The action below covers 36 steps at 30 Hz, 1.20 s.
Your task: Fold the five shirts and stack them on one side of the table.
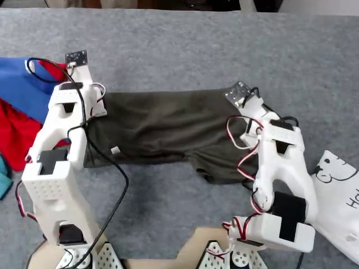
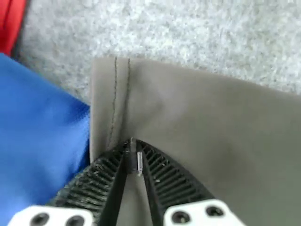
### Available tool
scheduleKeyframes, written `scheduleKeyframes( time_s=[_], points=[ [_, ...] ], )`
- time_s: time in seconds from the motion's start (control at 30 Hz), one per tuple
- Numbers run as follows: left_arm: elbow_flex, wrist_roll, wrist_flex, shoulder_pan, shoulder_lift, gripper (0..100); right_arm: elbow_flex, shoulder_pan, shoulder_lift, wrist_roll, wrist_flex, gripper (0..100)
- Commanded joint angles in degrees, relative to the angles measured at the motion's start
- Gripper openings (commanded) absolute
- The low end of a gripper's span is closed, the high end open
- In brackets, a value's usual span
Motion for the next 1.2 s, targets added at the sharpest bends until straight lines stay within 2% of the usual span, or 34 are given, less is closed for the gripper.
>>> scheduleKeyframes(
  time_s=[0.0, 0.17, 0.33, 0.5, 0.63, 0.7, 0.83, 0.93, 1.17],
  points=[
    [-4.40, -0.44, 0.70, -1.67, -0.48, 2, -0.22, 1.89, 0.13, 1.05, -1.14, 0.6],
    [-8.18, -0.44, 7.65, -1.32, -0.48, 2, -2.15, 1.36, -3.82, 1.14, 3.16, 0.5],
    [-16.53, -0.35, 19.16, -0.53, -1.54, 2, -6.29, -0.92, -19.65, 1.58, 16.18, 0.9],
    [-17.14, -0.62, 28.31, 2.29, -10.77, 2, -4.70, -5.23, -33.36, 7.65, 28.66, 0.9],
    [-4.57, -4.13, 28.40, 5.63, -24.04, 2, 1.63, -5.67, -39.78, 14.86, 32.35, 1.2],
    [4.31, -4.92, 25.93, 5.89, -32.22, 2, 5.41, -5.41, -41.63, 19.78, 32.88, 4.8],
    [22.33, -6.68, 20.13, 3.87, -47.78, 2, 11.03, -5.76, -44.09, 25.76, 33.05, 14.1],
    [33.05, -6.59, 18.20, 0.97, -57.01, 2, 12.97, -6.37, -44.70, 29.45, 33.32, 16.8],
    [42.81, -7.82, 19.87, -4.13, -65.36, 2, 18.42, -8.75, -44.79, 32.53, 33.41, 17.0]
  ],
)
